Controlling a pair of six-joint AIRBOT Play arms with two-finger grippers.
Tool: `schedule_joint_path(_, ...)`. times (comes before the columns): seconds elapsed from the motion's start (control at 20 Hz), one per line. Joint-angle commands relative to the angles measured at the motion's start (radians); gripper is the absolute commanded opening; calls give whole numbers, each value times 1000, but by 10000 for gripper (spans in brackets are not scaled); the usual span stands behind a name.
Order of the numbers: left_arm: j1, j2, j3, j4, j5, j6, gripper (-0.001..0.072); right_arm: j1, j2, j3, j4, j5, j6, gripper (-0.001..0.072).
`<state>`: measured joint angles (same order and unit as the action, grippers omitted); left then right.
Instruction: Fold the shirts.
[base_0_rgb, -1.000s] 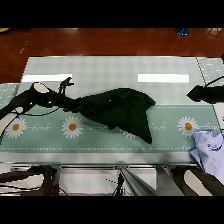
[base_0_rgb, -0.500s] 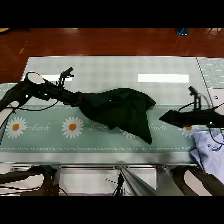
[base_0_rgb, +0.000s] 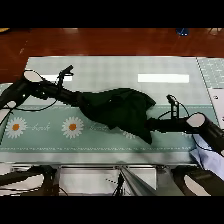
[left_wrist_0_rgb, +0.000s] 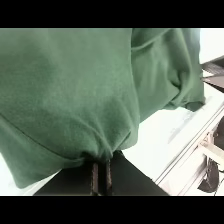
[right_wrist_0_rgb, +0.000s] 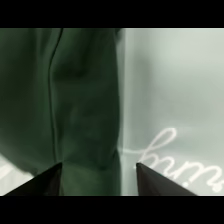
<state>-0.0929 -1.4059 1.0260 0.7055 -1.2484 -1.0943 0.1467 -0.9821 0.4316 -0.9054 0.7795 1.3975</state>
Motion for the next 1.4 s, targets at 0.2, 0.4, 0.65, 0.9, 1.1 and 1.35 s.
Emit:
schedule_joint_path(0.2, 1, 19, 62, -11, -3, 2, 29, 163, -90, 1, 21, -157, 146, 146)
schedule_joint_path(0.4, 1, 72, 217, -11, -2, 1, 29, 160, 68, 119, -34, -134, 64, 22)
schedule_joint_path(0.65, 2, 195, 543, -11, -1, -30, 29, 160, 347, 412, -352, -133, 107, 21)
schedule_joint_path(0.9, 85, 300, 874, 2, 2, -124, 29, 160, 488, 655, -746, -93, 383, 21)
schedule_joint_path(1.1, 178, 402, 990, 103, 2, -194, 29, 161, 506, 801, -789, 16, 397, 21)
schedule_joint_path(1.35, 181, 517, 991, 106, -37, -197, 29, 161, 506, 924, -724, 50, 397, 21)
